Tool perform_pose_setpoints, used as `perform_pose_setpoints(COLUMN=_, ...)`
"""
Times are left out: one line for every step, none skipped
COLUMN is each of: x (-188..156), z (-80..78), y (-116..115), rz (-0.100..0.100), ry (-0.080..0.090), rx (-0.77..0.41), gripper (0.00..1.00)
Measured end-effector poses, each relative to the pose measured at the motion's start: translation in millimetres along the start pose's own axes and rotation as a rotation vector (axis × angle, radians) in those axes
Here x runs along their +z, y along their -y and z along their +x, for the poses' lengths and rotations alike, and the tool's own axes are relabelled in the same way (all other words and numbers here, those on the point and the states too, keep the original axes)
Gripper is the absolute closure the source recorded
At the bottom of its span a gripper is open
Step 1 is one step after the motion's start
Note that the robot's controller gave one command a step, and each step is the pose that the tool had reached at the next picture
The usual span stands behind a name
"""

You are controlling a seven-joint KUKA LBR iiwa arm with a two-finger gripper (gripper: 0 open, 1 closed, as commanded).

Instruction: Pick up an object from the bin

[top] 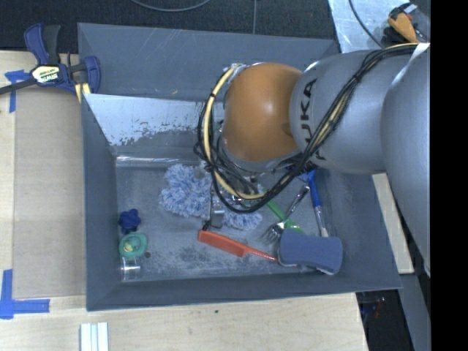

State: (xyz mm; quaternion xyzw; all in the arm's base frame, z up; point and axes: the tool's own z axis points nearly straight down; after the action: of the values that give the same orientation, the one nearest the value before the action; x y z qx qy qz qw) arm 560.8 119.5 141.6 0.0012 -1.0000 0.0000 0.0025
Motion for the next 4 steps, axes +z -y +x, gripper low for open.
perform_pose_setpoints(x=-4, z=-2.8, y=1, rz=-0.001, ry=0.008, rx=0.002, gripper=0.0)
perform_pose_setpoints(x=70, z=-55.5, y=6, rz=-0.002, ry=0.012, rx=-0.075, gripper=0.0)
perform_pose_setpoints(x=70, z=-58.7, y=-1, rz=-0.004, ry=0.021, rx=-0.008, gripper=0.0)
perform_pose_setpoints(x=68, z=-57.3, y=5, rz=-0.003, ry=0.017, rx=-0.067, gripper=0.0)
